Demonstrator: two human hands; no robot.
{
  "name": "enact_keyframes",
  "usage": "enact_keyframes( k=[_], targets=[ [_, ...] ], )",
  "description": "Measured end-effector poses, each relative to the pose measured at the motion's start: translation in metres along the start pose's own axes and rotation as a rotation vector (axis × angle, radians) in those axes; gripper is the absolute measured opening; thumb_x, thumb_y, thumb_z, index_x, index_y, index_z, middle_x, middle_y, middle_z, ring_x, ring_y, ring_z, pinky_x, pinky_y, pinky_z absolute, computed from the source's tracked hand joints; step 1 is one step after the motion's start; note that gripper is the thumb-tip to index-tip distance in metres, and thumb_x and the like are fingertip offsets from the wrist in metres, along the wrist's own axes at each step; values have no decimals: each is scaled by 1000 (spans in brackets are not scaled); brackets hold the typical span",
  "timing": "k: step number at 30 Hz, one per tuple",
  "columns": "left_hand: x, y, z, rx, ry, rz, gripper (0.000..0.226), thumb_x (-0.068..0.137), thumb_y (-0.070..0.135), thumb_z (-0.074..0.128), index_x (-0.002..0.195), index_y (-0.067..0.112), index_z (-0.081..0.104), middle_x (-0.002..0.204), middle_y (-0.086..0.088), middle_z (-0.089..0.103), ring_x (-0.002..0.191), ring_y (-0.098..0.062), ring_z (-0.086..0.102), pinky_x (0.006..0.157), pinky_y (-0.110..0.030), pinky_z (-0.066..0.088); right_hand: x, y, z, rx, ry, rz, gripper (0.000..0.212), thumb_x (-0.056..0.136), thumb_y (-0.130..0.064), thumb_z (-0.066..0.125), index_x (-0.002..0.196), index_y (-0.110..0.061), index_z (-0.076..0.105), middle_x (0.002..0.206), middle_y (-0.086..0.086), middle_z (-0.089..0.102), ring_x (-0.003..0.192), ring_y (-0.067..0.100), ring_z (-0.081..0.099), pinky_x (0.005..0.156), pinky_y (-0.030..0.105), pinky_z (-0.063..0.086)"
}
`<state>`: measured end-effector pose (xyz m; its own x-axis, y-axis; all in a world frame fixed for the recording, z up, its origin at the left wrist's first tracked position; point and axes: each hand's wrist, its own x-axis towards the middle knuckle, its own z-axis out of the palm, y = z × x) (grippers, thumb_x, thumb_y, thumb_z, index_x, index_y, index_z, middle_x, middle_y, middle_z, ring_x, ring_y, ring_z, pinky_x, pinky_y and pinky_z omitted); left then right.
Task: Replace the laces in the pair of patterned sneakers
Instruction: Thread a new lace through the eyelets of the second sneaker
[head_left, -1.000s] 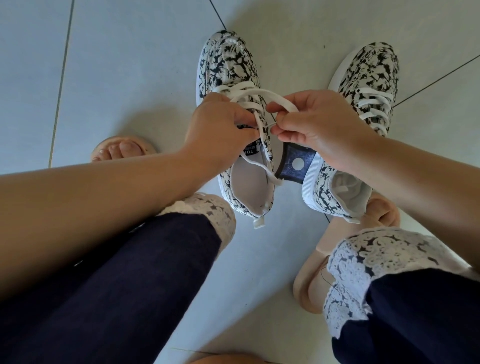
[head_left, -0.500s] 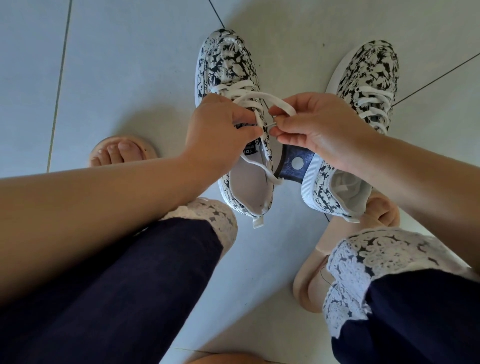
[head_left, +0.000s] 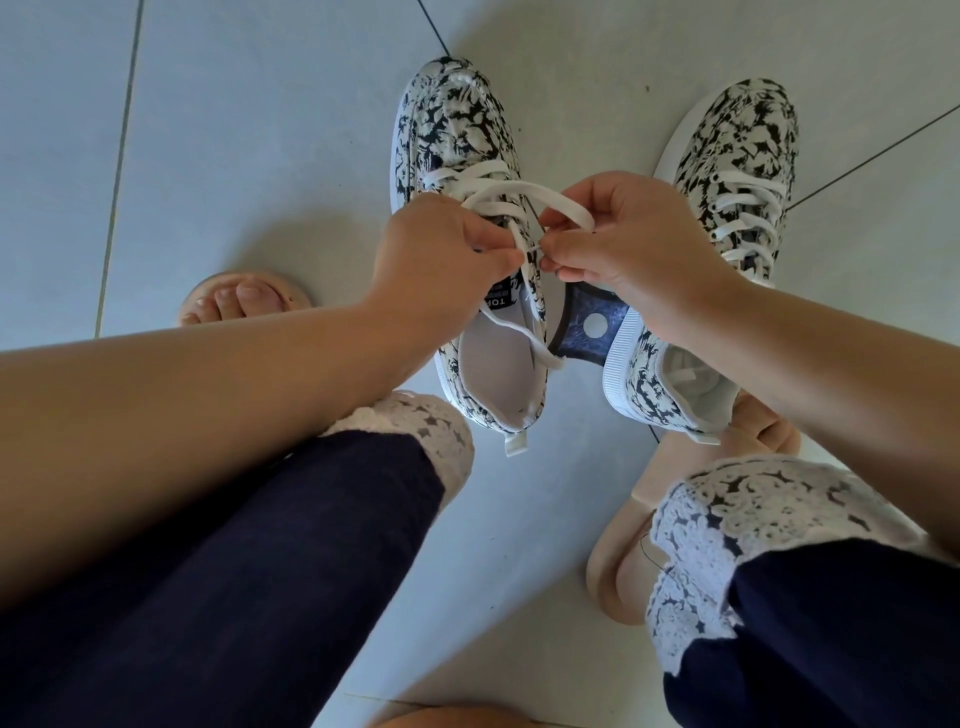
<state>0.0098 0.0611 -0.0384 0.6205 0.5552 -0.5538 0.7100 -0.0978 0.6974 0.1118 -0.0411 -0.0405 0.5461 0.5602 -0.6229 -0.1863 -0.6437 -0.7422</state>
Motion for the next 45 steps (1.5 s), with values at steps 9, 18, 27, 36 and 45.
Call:
enact_keyframes(
  k=[9, 18, 27, 36, 45],
  targets=[
    [2, 2, 0, 40, -34, -34, 9, 83, 18, 66, 76, 23, 71, 67, 14, 54, 75, -12, 58, 68, -15, 48, -3, 1, 0, -39, -38, -22, 19, 83, 4, 58, 83, -14, 58, 80, 6, 63, 73, 13, 66, 74, 26, 58],
    [4, -3, 0, 59, -29, 3, 13, 83, 16, 65, 90, 25, 72, 66, 20, 51, 62, 0, 50, 55, 1, 38, 0, 2, 3, -54, -14, -16, 21, 78, 3, 66, 95, -8, 63, 78, 3, 66, 68, 8, 66, 74, 28, 58],
    [11, -10, -6, 358, 41, 251, 9, 80, 27, 65, 86, 22, 71, 96, 5, 40, 84, -7, 38, 61, -10, 25, 4, 5, -2, -162, -38, -29, 29, 74, -14, 76, 100, -16, 64, 88, -1, 71, 82, 11, 69, 85, 29, 54],
    [9, 13, -42, 122, 168, 398, 7, 74, 27, 69, 77, 29, 63, 93, 19, 41, 88, 9, 41, 80, 1, 30, -11, -31, 9, -562, -63, -432, 16, 87, -30, 60, 87, -15, 65, 79, -6, 61, 73, 5, 55, 73, 19, 43],
    [-3, 2, -31, 36, -151, 311, 9, 86, 17, 61, 88, 26, 62, 78, 15, 64, 65, 4, 59, 67, -4, 44, -8, -82, -32, 198, -111, -156, 21, 93, -12, 43, 77, -16, 56, 42, -9, 33, 40, 7, 31, 53, 21, 35]
  ],
)
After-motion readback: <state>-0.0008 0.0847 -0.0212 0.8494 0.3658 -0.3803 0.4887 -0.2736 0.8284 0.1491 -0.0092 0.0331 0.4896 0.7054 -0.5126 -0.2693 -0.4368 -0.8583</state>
